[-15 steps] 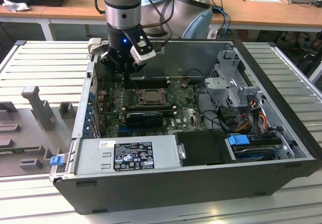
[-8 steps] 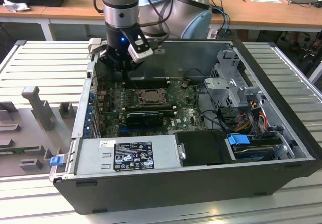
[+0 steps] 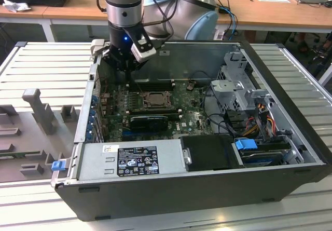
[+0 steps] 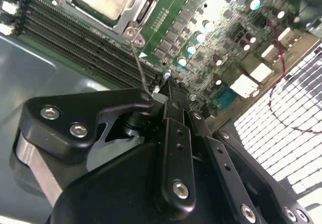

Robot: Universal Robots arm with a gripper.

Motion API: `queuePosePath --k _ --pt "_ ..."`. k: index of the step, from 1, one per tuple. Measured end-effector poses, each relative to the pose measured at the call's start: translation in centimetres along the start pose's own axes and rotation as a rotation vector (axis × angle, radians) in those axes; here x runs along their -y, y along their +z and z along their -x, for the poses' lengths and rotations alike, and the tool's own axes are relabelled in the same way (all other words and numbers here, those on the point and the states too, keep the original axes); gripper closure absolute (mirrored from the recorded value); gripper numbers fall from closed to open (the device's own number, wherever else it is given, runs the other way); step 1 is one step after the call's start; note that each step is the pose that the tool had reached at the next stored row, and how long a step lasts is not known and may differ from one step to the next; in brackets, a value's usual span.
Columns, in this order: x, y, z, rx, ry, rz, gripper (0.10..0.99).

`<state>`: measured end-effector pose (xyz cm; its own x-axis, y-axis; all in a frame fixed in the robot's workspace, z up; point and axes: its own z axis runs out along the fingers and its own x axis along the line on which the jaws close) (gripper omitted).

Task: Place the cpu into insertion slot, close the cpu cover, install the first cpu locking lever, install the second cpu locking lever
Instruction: 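Install the first cpu locking lever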

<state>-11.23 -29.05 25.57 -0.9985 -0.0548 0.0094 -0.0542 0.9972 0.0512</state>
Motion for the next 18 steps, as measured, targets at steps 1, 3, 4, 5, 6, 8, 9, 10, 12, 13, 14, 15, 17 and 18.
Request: queuePosePath --k 1,3,4,5,6,8,9,10,12,13,14,15,17,18 --pt "-0.05 0.00 0.09 -0.0001 0.000 0.000 0.980" --pt "-0.09 0.00 0.65 0.0000 0.000 0.000 0.980" --pt "-0.08 0.00 0.87 0.0000 0.000 0.000 0.980" --pt "-0.07 -0.01 1.38 -0.0001 0.000 0.000 0.980" --pt "-0.06 -0.01 1.79 0.0000 0.000 0.000 0.980" --pt "-0.04 -0.02 2.13 -0.0001 0.000 0.000 0.980" --pt "-0.03 -0.02 2.29 -0.0001 0.000 0.000 0.980" --pt "-0.01 -0.03 2.48 -0.0002 0.000 0.000 0.980" --pt "0.01 -0.03 3.01 0.0000 0.000 0.000 0.980" --pt "0.04 -0.03 3.54 -0.0001 0.000 0.000 0.980" --pt "0.06 -0.04 4.00 -0.0001 0.000 0.000 0.980" --pt "0.10 -0.04 4.76 -0.0001 0.000 0.000 0.980" --pt "0.13 -0.03 5.22 0.0000 0.000 0.000 0.980" --pt "0.17 0.00 5.82 -0.0001 0.000 0.000 0.980"
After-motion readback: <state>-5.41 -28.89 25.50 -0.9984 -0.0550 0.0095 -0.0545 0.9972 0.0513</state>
